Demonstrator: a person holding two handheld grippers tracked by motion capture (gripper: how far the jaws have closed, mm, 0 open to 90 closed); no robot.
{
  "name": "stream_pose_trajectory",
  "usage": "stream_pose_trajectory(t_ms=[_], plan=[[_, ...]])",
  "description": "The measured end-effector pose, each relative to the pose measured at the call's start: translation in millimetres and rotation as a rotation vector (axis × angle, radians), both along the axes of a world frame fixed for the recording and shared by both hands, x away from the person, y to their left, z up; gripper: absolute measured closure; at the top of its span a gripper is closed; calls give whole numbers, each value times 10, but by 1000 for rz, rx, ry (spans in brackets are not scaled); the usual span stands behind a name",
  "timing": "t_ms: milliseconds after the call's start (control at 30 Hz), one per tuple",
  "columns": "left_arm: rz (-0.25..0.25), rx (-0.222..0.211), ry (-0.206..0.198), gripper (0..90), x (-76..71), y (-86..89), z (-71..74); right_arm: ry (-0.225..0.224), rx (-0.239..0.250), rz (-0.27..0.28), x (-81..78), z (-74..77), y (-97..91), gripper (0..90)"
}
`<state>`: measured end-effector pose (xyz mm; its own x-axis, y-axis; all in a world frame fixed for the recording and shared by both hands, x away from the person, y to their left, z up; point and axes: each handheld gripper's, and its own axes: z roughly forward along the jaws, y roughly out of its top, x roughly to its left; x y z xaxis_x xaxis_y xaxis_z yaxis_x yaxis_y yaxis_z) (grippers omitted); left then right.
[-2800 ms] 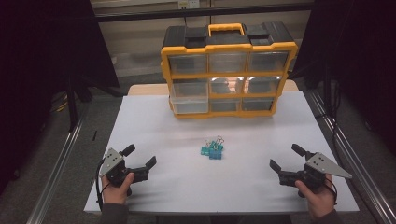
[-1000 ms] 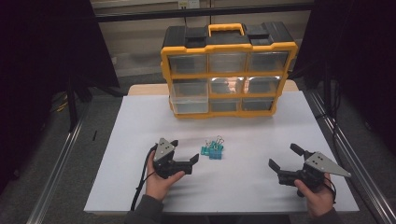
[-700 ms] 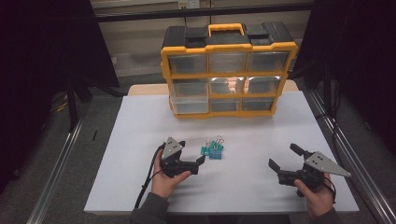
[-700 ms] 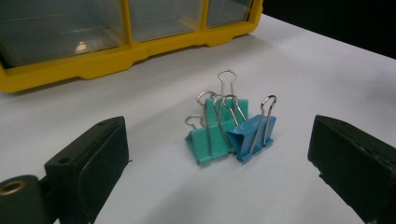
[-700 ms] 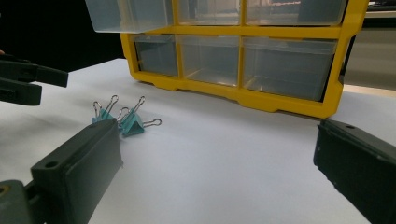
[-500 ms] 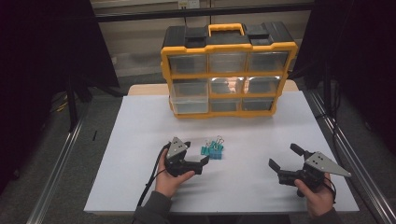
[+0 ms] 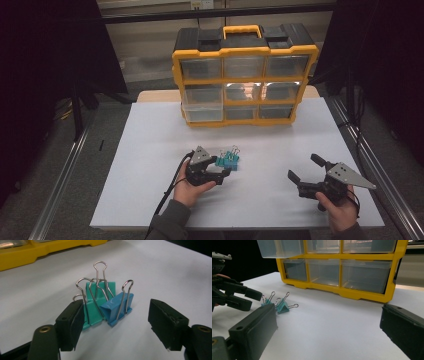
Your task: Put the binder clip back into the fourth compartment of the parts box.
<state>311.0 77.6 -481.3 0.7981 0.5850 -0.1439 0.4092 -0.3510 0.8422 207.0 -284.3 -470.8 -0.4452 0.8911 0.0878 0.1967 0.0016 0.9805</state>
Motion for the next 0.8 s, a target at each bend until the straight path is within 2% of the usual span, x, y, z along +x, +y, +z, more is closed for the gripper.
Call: stream_pose_trajectory(t_ms=[67,167,233,333,467,533,667,733,800], plan=[[-26,11,8,353,30,-53,-2,-3,3,-2,0,2,-2,5],[-24,21,19,367,38,-86,6,-2,5,-5,-2,2,-7,5],[-28,47,12,371,58,-118,7,2,9,-2,-3,1,-16,5],[-40,48,27,382,83,-165,-7,-1,5,-2,0,-2,-20,5],[-43,71,35,406,97,-197,-10,1,7,-3,-2,-2,-24,4],[-60,79,34,454,95,-192,-8,2,12,-4,0,-4,-29,4],[-70,85,43,493,80,-203,-12,3,15,-3,-2,-3,-28,4],[-74,65,55,536,76,-219,-20,5,17,-4,-5,0,-27,4],[-73,71,57,540,78,-218,-18,5,17,-4,-6,0,-27,4]])
